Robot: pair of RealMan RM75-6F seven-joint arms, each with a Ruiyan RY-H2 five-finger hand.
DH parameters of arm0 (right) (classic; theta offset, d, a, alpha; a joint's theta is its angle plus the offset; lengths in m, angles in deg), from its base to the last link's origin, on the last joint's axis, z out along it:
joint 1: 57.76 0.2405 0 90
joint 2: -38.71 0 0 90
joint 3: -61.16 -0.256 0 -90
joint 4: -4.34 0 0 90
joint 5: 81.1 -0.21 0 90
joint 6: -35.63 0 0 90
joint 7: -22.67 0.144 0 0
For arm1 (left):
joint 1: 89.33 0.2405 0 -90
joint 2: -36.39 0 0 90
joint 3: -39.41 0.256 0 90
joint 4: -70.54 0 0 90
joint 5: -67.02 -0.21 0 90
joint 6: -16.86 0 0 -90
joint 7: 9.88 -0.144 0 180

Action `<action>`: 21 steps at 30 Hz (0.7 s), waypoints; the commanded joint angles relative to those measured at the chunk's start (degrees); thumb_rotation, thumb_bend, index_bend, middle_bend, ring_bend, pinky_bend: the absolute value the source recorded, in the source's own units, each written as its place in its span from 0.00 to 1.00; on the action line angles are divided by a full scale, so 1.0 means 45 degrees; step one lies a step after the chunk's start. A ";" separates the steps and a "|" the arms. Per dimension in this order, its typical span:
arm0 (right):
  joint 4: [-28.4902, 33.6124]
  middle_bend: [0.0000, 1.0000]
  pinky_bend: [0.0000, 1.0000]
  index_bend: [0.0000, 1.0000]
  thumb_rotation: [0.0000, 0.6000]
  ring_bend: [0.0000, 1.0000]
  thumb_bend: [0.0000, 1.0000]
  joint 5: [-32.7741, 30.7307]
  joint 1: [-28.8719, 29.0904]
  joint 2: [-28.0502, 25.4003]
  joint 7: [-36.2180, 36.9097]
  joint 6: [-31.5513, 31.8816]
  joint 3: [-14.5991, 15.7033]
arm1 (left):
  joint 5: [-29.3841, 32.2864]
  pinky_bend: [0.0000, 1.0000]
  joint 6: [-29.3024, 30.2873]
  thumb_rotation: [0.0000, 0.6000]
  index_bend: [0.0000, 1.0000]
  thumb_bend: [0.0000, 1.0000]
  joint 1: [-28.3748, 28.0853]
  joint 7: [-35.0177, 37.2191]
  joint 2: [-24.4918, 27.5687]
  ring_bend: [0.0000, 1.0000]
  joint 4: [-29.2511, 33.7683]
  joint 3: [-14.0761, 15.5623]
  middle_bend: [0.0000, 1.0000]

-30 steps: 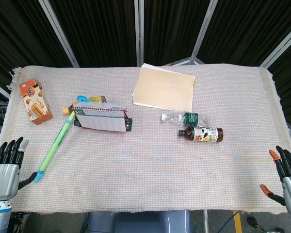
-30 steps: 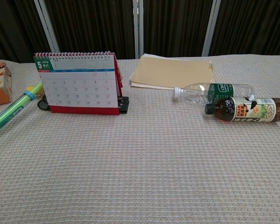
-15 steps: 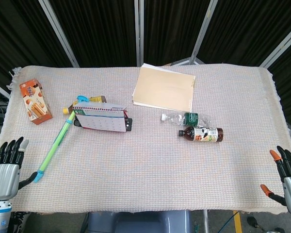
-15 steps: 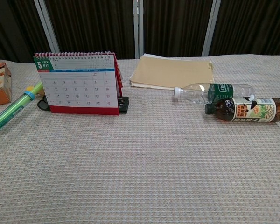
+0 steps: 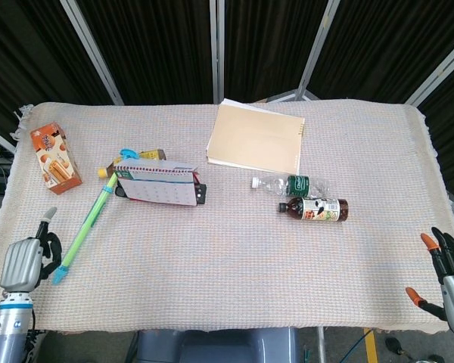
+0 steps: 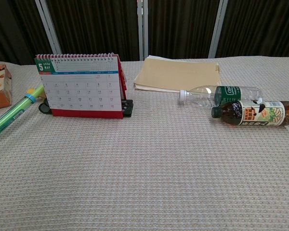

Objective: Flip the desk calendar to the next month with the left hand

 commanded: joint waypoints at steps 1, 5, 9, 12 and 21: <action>-0.0006 0.00 0.00 0.00 1.00 0.00 0.07 -0.0012 0.0014 0.0013 0.0013 -0.0033 0.0001 | 0.1432 0.60 -0.1552 1.00 0.00 0.87 -0.0828 0.0670 0.0074 0.69 0.0499 -0.0646 0.64; -0.0003 0.00 0.00 0.00 1.00 0.00 0.07 -0.0009 0.0037 0.0032 -0.0016 -0.0098 0.0017 | 0.3087 0.61 -0.3455 1.00 0.00 0.87 -0.1568 0.1407 0.0320 0.69 0.1113 -0.1158 0.64; 0.0000 0.00 0.00 0.00 1.00 0.00 0.07 0.0021 0.0027 0.0010 0.0088 -0.0025 0.0002 | 0.4365 0.61 -0.4541 1.00 0.00 0.88 -0.2303 0.1382 0.0233 0.69 0.1131 -0.1565 0.64; -0.0026 0.00 0.00 0.00 1.00 0.00 0.07 0.0012 0.0030 -0.0004 0.0171 -0.0027 0.0001 | 0.5179 0.61 -0.4865 1.00 0.00 0.88 -0.2729 0.1114 0.0003 0.69 0.0982 -0.1755 0.64; -0.0036 0.00 0.00 0.00 1.00 0.00 0.07 0.0055 0.0040 -0.0038 0.0317 0.0008 -0.0001 | 0.7009 0.61 -0.5580 1.00 0.00 0.91 -0.3887 0.0486 -0.0437 0.69 0.0603 -0.2210 0.64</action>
